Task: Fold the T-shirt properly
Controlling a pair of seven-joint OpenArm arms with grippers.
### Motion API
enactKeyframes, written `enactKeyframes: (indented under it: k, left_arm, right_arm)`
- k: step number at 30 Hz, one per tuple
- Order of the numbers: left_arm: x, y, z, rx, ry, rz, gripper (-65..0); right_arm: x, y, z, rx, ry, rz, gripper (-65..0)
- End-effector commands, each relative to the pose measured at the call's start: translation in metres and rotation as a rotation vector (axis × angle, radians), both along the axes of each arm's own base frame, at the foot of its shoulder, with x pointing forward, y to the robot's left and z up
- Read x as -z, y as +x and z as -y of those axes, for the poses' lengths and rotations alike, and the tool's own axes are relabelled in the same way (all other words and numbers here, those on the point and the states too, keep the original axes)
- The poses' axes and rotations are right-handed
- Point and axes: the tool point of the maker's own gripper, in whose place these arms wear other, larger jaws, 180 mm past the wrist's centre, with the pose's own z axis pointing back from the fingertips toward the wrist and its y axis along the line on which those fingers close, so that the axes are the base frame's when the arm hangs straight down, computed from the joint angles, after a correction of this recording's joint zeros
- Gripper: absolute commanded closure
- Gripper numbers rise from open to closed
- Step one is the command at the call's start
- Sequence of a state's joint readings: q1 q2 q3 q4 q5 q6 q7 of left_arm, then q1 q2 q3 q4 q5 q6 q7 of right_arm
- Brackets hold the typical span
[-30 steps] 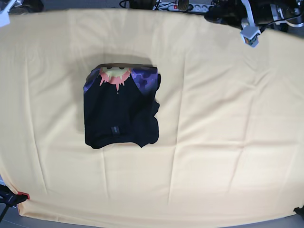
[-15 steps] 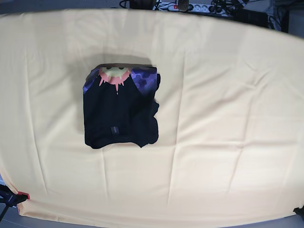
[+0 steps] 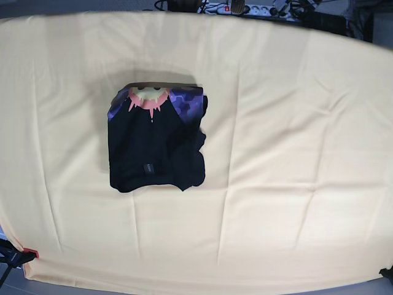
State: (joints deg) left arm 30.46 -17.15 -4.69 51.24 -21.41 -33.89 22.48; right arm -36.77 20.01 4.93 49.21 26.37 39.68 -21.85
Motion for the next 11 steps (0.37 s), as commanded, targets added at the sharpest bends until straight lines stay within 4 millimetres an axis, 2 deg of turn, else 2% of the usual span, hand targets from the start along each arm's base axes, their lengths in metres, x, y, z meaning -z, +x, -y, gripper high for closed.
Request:
enactKeyframes:
  k: [1,3,5,11]
  left_arm:
    - [0.005,0.001,-0.006,-0.012,0.018,0.029,0.0]
    - [0.022,0.004,-0.011,-0.03,0.083,0.071,0.0]
    - [0.034,0.001,-0.011,-0.055,0.13,0.077,0.0]
    - [0.046,0.002,0.024,-0.159,0.141,0.092,0.0]
  right_arm:
    - [0.005,-0.001,0.006,-0.001,-0.01,0.014,0.0]
    - [0.025,-0.007,0.013,0.0,-0.099,0.017,0.0]
    - [0.039,-0.008,0.011,-0.042,-0.159,0.024,0.0]
    - [0.056,0.007,-0.033,-0.163,-0.164,0.059,0.0]
